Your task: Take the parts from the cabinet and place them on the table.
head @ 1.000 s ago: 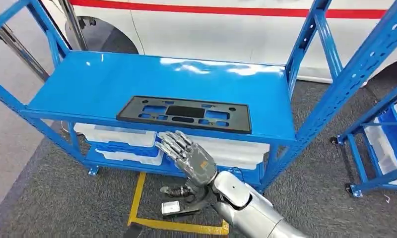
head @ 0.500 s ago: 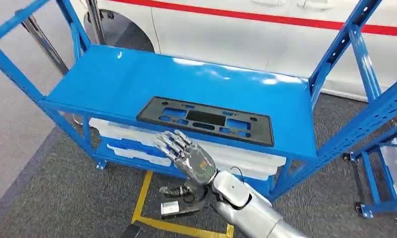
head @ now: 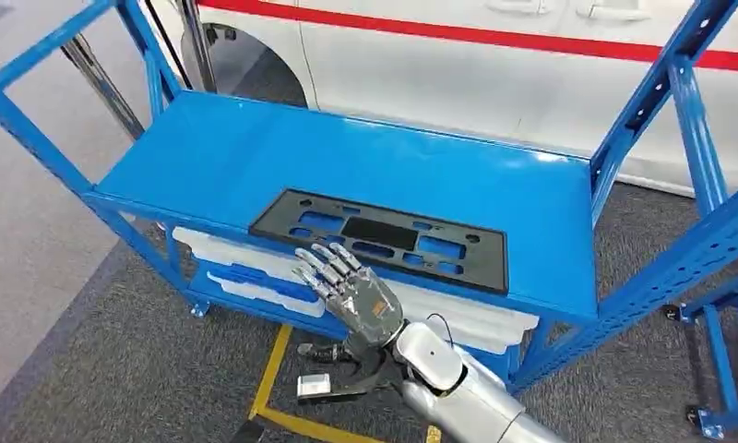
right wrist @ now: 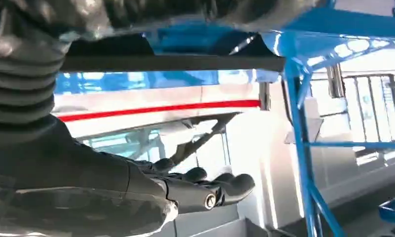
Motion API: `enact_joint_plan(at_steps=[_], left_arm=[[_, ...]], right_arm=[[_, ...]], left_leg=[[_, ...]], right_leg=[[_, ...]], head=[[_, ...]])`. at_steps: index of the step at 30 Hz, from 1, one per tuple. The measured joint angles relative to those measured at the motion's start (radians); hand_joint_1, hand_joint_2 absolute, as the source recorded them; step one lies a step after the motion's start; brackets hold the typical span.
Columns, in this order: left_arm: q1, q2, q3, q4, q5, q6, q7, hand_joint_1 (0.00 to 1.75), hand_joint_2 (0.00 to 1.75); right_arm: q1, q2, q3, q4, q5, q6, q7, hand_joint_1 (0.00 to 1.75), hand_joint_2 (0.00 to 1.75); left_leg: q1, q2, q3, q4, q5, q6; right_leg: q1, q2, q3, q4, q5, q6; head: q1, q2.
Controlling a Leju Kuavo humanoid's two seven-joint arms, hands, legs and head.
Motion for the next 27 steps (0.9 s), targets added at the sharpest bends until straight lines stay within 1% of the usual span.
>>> enact_joint_plan(at_steps=[1, 2, 3, 4, 5, 6, 7, 8, 9, 10, 11, 12, 13, 14, 16, 17, 18, 19, 20, 21, 22, 23, 24, 25, 26, 27], left_arm=[[0.0, 0.0, 0.0, 0.0, 0.0, 0.0, 0.0, 0.0, 0.0], [0.002, 0.0, 0.0, 0.0, 0.0, 0.0, 0.0, 0.0, 0.0], [0.004, 0.0, 0.0, 0.0, 0.0, 0.0, 0.0, 0.0, 0.0], [0.006, 0.0, 0.0, 0.0, 0.0, 0.0, 0.0, 0.0, 0.0], [0.006, 0.0, 0.0, 0.0, 0.0, 0.0, 0.0, 0.0, 0.0], [0.005, 0.0, 0.0, 0.0, 0.0, 0.0, 0.0, 0.0, 0.0], [0.004, 0.0, 0.0, 0.0, 0.0, 0.0, 0.0, 0.0, 0.0], [0.003, 0.003, 0.0, 0.0, 0.0, 0.0, 0.0, 0.0, 0.0], [0.001, 0.003, 0.0, 0.0, 0.0, 0.0, 0.0, 0.0, 0.0], [0.001, 0.003, 0.0, 0.0, 0.0, 0.0, 0.0, 0.0, 0.0], [0.003, 0.003, 0.0, 0.0, 0.0, 0.0, 0.0, 0.0, 0.0], [0.005, 0.003, 0.0, 0.0, 0.0, 0.0, 0.0, 0.0, 0.0], [0.006, 0.002, 0.0, 0.0, 0.0, 0.0, 0.0, 0.0, 0.0], [0.005, 0.002, 0.0, 0.0, 0.0, 0.0, 0.0, 0.0, 0.0], [0.003, 0.002, 0.0, 0.0, 0.0, 0.0, 0.0, 0.0, 0.0], [0.004, 0.002, 0.0, 0.0, 0.0, 0.0, 0.0, 0.0, 0.0], [0.005, 0.002, 0.0, 0.0, 0.0, 0.0, 0.0, 0.0, 0.0], [0.007, 0.002, 0.001, 0.0, 0.0, 0.0, 0.0, 0.0, 0.0], [0.007, 0.002, 0.001, 0.0, 0.0, 0.0, 0.0, 0.0, 0.0], [0.007, 0.002, 0.001, 0.0, 0.0, 0.0, 0.0, 0.0, 0.0], [0.007, 0.002, 0.001, 0.0, 0.0, 0.0, 0.0, 0.0, 0.0], [0.006, 0.002, 0.002, 0.0, 0.0, 0.0, 0.0, 0.0, 0.0], [0.005, 0.002, 0.002, 0.0, 0.0, 0.001, 0.0, 0.0, 0.0], [0.006, 0.002, 0.002, 0.0, 0.0, 0.001, 0.0, 0.0, 0.0], [0.007, 0.002, 0.003, 0.0, 0.0, 0.001, 0.0, 0.0, 0.0], [0.007, 0.002, 0.003, 0.0, 0.0, 0.001, 0.001, 0.0, 0.0]], right_arm=[[0.002, 0.0, 0.0, 0.003, 0.001, -0.001, 0.002, 0.0, 1.75], [0.003, 0.0, 0.0, 0.006, 0.002, -0.001, 0.004, 0.0, 1.75], [0.004, 0.0, 0.0, 0.009, 0.003, -0.001, 0.006, 0.0, 1.75], [0.005, 0.0, 0.0, 0.011, 0.004, -0.002, 0.006, 0.0, 1.75], [0.005, 0.001, 0.0, 0.011, 0.005, -0.002, 0.006, 0.0, 1.75], [0.005, 0.002, 0.0, 0.012, 0.005, -0.002, 0.007, 0.0, 1.75], [0.004, 0.004, 0.0, 0.012, 0.006, -0.002, 0.007, 0.0, 1.75], [0.003, 0.004, 0.0, 0.013, 0.006, -0.003, 0.007, 0.0, 1.75], [0.003, 0.005, 0.0, 0.013, 0.006, -0.003, 0.008, 0.0, 1.75], [0.004, 0.005, 0.0, 0.014, 0.007, -0.003, 0.01, 0.0, 1.75], [0.004, 0.005, 0.0, 0.014, 0.01, -0.004, 0.016, 0.0, 1.75], [0.002, 0.006, 0.0, 0.014, 0.014, -0.004, 0.024, 0.0, 1.75], [0.001, 0.006, 0.0, 0.014, 0.02, -0.004, 0.033, 0.0, 1.75], [-0.003, 0.006, 0.0, 0.014, 0.028, -0.004, 0.046, 0.0, 1.75], [-0.004, 0.005, 0.0, 0.017, 0.034, -0.004, 0.062, 0.0, 1.75], [-0.001, 0.005, 0.0, 0.02, 0.035, -0.004, 0.065, 0.0, 1.75], [0.001, 0.003, 0.0, 0.023, 0.036, -0.005, 0.066, 0.0, 1.75], [0.001, 0.003, 0.0, 0.025, 0.036, -0.005, 0.069, 0.0, 1.75], [0.001, 0.003, 0.0, 0.025, 0.036, -0.005, 0.069, 0.0, 1.75], [0.0, 0.003, -0.002, 0.025, 0.035, -0.004, 0.069, 0.0, 1.75], [0.0, 0.003, -0.002, 0.025, 0.035, -0.003, 0.069, 0.0, 1.75], [0.0, 0.002, -0.003, 0.026, 0.035, -0.001, 0.07, 0.0, 1.75], [0.0, 0.002, -0.003, 0.026, 0.036, -0.001, 0.072, 0.0, 1.75], [0.002, 0.002, -0.003, 0.027, 0.044, 0.0, 0.078, 0.0, 1.75], [0.001, 0.002, -0.004, 0.028, 0.055, 0.001, 0.091, 0.0, 1.75], [-0.002, 0.003, -0.005, 0.028, 0.077, 0.01, 0.117, 0.0, 1.75]], left_leg=[[0.001, 0.002, -0.045, 0.078, -0.026, -0.003], [0.001, 0.004, -0.083, 0.137, -0.035, -0.004], [0.001, 0.005, -0.099, 0.149, -0.021, -0.004], [0.0, 0.005, -0.091, 0.117, 0.013, -0.001], [0.0, 0.005, -0.065, 0.051, 0.06, 0.005], [-0.002, 0.006, -0.027, -0.036, 0.111, 0.013], [-0.007, 0.011, 0.008, -0.122, 0.146, 0.025], [-0.015, 0.014, 0.021, -0.135, 0.132, 0.032], [-0.016, 0.014, 0.026, -0.153, 0.124, 0.035], [-0.017, 0.013, 0.024, -0.15, 0.124, 0.035], [-0.017, 0.011, 0.023, -0.15, 0.122, 0.038], [-0.011, 0.01, 0.03, -0.162, 0.125, 0.043], [-0.005, 0.012, 0.039, -0.171, 0.128, 0.046], [-0.005, 0.011, 0.043, -0.175, 0.126, 0.051], [-0.005, 0.011, 0.044, -0.173, 0.122, 0.057], [-0.005, 0.011, 0.045, -0.173, 0.119, 0.059], [-0.005, 0.01, 0.046, -0.171, 0.116, 0.059], [-0.004, 0.008, 0.05, -0.168, 0.111, 0.057], [-0.003, 0.006, 0.054, -0.163, 0.105, 0.055], [-0.002, 0.005, 0.059, -0.156, 0.096, 0.052], [0.0, 0.004, 0.064, -0.15, 0.087, 0.046], [-0.004, 0.002, 0.062, -0.145, 0.081, 0.039], [-0.007, 0.001, 0.058, -0.138, 0.078, 0.033], [-0.006, 0.001, 0.059, -0.14, 0.078, 0.028], [-0.004, 0.001, 0.061, -0.147, 0.08, 0.022], [-0.003, 0.001, 0.063, -0.147, 0.077, 0.018]], right_leg=[[0.002, -0.004, 0.003, 0.0, -0.003, -0.003], [0.003, -0.005, 0.005, 0.0, -0.006, -0.004], [0.004, -0.006, 0.009, 0.001, -0.009, -0.004], [0.005, -0.005, 0.014, 0.001, -0.013, -0.004], [0.006, -0.005, 0.021, 0.0, -0.017, -0.003], [0.007, -0.005, 0.029, 0.0, -0.022, -0.002], [0.008, -0.006, 0.036, 0.0, -0.028, -0.001], [0.015, -0.006, 0.034, 0.002, -0.032, 0.006], [0.012, -0.006, 0.031, 0.002, -0.032, 0.009], [0.011, -0.008, 0.03, 0.0, -0.031, 0.013], [0.01, -0.01, 0.033, -0.005, -0.032, 0.017], [0.013, -0.011, 0.036, -0.006, -0.035, 0.023], [0.01, -0.01, 0.032, 0.008, -0.044, 0.029], [0.01, -0.006, 0.013, 0.051, -0.069, 0.033], [0.009, -0.006, -0.067, 0.195, -0.132, 0.038], [0.008, -0.005, -0.106, 0.259, -0.152, 0.04], [0.007, -0.006, -0.133, 0.293, -0.148, 0.042], [0.002, -0.006, -0.134, 0.274, -0.115, 0.045], [-0.001, -0.006, -0.112, 0.214, -0.066, 0.046], [-0.004, -0.006, -0.077, 0.132, -0.014, 0.047], [-0.007, -0.006, -0.043, 0.052, 0.024, 0.047], [-0.004, -0.001, -0.035, 0.044, 0.003, 0.046], [-0.002, 0.001, -0.026, 0.025, -0.002, 0.035], [0.002, 0.002, -0.029, 0.025, -0.001, 0.033], [0.005, 0.004, -0.028, 0.027, -0.004, 0.026], [0.002, 0.005, -0.027, 0.023, -0.002, 0.02]], head=[[-0.001, 0.0], [0.0, 0.0], [0.0, 0.0], [-0.001, 0.0], [0.0, 0.0], [-0.001, 0.0], [0.0, 0.0], [0.0, 0.0], [-0.001, 0.0], [0.001, 0.0], [0.0, 0.0], [0.0, 0.0], [0.0, 0.0], [0.002, 0.0], [0.002, 0.0], [0.002, 0.0], [0.002, 0.0], [0.002, 0.0], [0.001, 0.0], [0.002, 0.0], [0.002, 0.0], [0.002, 0.0], [0.0, 0.0], [0.0, 0.0], [0.0, 0.0], [0.001, 0.0]])
